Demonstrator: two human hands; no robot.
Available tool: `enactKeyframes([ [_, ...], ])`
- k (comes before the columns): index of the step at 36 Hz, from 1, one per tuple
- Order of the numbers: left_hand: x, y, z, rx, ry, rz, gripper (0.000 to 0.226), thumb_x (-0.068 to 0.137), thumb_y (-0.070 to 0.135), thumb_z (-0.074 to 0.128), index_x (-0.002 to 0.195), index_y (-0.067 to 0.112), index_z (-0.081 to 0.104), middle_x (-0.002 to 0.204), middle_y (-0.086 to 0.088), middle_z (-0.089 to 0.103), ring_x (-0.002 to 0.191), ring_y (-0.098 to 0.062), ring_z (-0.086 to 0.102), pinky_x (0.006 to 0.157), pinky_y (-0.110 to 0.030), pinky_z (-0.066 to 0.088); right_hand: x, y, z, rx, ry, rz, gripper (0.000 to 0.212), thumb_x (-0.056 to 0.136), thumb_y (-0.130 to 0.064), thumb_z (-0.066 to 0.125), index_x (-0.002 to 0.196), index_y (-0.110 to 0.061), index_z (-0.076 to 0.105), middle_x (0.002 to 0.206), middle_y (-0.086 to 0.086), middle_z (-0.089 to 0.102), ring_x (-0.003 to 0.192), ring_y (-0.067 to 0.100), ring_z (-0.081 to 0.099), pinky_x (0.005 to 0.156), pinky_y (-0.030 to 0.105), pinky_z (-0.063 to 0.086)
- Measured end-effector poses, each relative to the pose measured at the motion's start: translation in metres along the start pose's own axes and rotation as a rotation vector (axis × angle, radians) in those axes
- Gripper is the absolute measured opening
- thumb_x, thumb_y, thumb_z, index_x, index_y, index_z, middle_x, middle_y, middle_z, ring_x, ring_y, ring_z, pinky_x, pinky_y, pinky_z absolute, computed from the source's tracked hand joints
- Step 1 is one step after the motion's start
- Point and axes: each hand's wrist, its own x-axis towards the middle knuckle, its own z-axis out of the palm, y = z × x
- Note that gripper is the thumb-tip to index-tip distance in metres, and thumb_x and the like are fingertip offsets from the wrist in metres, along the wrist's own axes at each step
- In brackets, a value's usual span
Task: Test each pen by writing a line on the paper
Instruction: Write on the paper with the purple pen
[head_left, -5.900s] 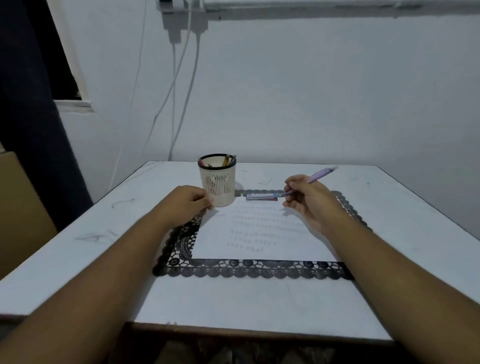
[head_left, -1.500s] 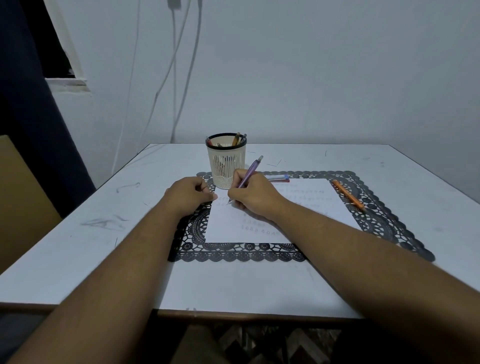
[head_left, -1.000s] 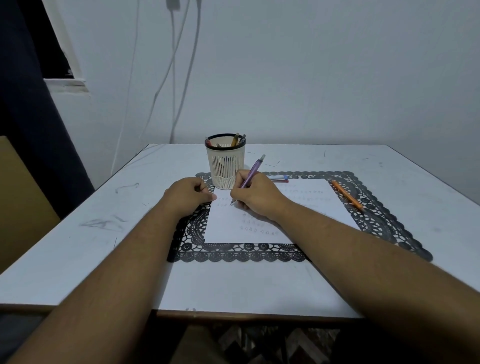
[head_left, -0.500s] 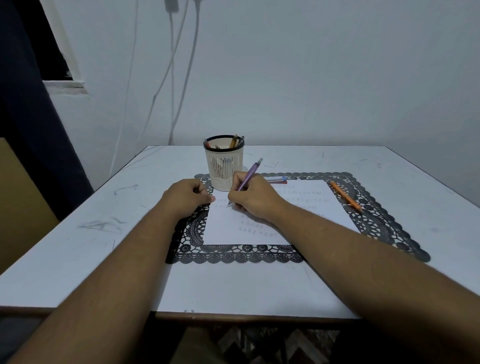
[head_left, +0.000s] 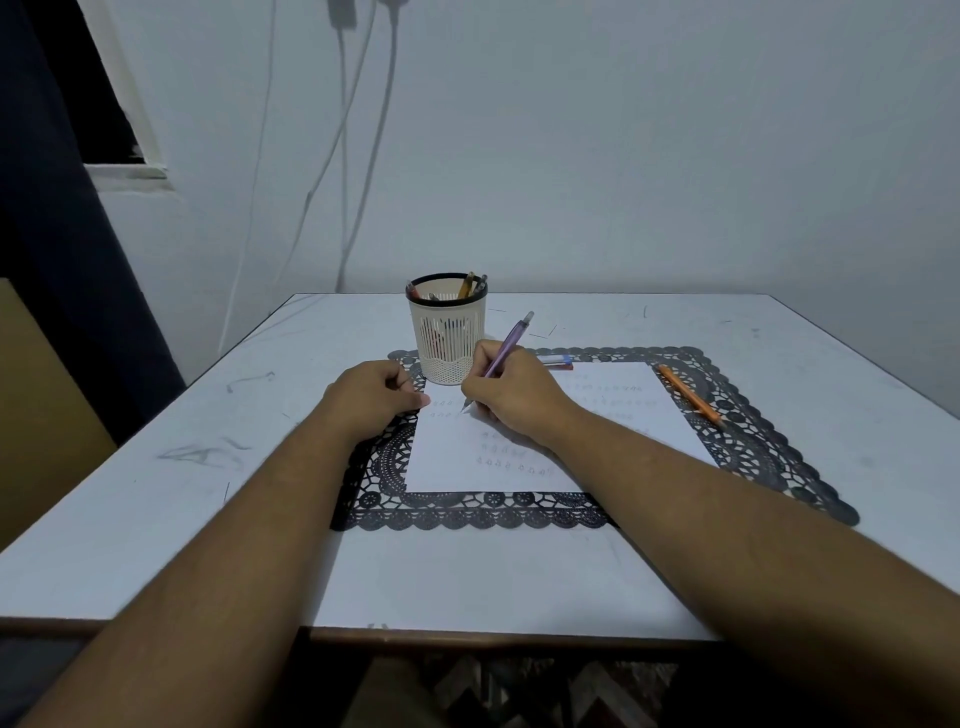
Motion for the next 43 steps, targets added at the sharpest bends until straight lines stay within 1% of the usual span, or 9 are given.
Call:
enactKeyframes([
  [5,0.0001,-0.0013,-0.0009,-0.008,-0.002,0.001,0.029,0.078,0.039,0.084,0.081,0.017,0.065,0.085,-0.004,0.075,0.07,-0.017,0.059,0.087,-0.048,0.055,-0.001,-0.0012,-0.0013,-0.033,0.012,-0.003,0.019,0.091,-0.001,0.067,0.078,-0.009,0.055,0.079,0.014,0.057,0.082,0.025,0.061,0.069,0.032,0.057],
  [12,0.0004,-0.002,-0.0006,-0.005,-0.004,0.003,0.029,0.079,0.038,0.084,0.081,0.016,0.065,0.084,-0.004,0.075,0.071,-0.018,0.059,0.087,-0.049,0.054,-0.001,-0.0014,-0.0011,-0.063,-0.016,0.0,0.02,0.09,-0.001,0.067,0.077,-0.008,0.055,0.075,0.012,0.057,0.081,0.024,0.061,0.07,0.031,0.058],
  [18,0.0009,-0.002,-0.0005,0.013,-0.003,0.008,0.029,0.079,0.038,0.083,0.08,0.017,0.065,0.083,-0.003,0.075,0.073,-0.019,0.06,0.088,-0.05,0.053,-0.0004,-0.0011,-0.0016,-0.043,-0.028,0.008,0.022,0.089,0.0,0.067,0.075,-0.011,0.054,0.073,0.004,0.06,0.083,0.024,0.062,0.077,0.039,0.06],
  [21,0.0011,-0.0016,-0.0003,0.02,-0.002,0.007,0.028,0.08,0.038,0.083,0.08,0.016,0.065,0.083,-0.003,0.075,0.073,-0.019,0.061,0.088,-0.051,0.053,-0.0007,-0.0012,-0.0017,-0.055,-0.025,0.002,0.019,0.09,-0.001,0.068,0.077,-0.009,0.056,0.072,0.002,0.061,0.084,0.023,0.063,0.075,0.037,0.06],
  [28,0.0007,-0.0013,0.0002,0.02,0.006,0.011,0.028,0.08,0.038,0.083,0.079,0.016,0.066,0.083,-0.002,0.075,0.08,-0.026,0.067,0.089,-0.05,0.053,0.0004,-0.0004,-0.0006,-0.06,-0.021,0.001,0.023,0.089,-0.001,0.067,0.074,-0.011,0.053,0.071,0.012,0.053,0.076,0.027,0.058,0.07,0.038,0.056],
  [32,0.0016,-0.0029,0.0005,0.02,0.004,0.019,0.029,0.08,0.038,0.083,0.079,0.015,0.065,0.083,-0.003,0.074,0.072,-0.018,0.06,0.088,-0.048,0.053,0.0024,0.0003,0.0004,-0.053,0.009,0.013,0.025,0.09,0.0,0.067,0.073,-0.012,0.052,0.072,0.011,0.054,0.078,0.029,0.059,0.07,0.037,0.055],
  [38,0.0042,-0.0054,0.0008,0.004,-0.002,0.013,0.03,0.078,0.04,0.084,0.077,0.019,0.064,0.078,0.001,0.073,0.071,-0.018,0.06,0.089,-0.047,0.053,0.0012,0.0004,-0.0003,-0.076,-0.005,-0.001,0.025,0.089,-0.002,0.067,0.074,-0.012,0.05,0.073,0.013,0.05,0.076,0.028,0.058,0.068,0.037,0.055],
  [41,0.0032,-0.0041,0.0007,0.003,0.001,0.014,0.029,0.079,0.039,0.084,0.078,0.017,0.065,0.083,-0.002,0.075,0.073,-0.019,0.061,0.089,-0.048,0.053,-0.0001,-0.0009,-0.0004,-0.09,-0.013,-0.015,0.024,0.091,-0.001,0.066,0.075,-0.01,0.05,0.074,0.014,0.05,0.075,0.027,0.057,0.064,0.034,0.054],
  [43,0.003,-0.0041,0.0006,0.003,0.003,0.012,0.029,0.079,0.039,0.084,0.079,0.017,0.065,0.083,-0.002,0.075,0.075,-0.02,0.063,0.09,-0.048,0.053,-0.0013,-0.0015,-0.0006,-0.08,-0.024,-0.016,0.022,0.091,-0.001,0.066,0.077,-0.01,0.052,0.076,0.013,0.052,0.077,0.026,0.057,0.063,0.028,0.055],
])
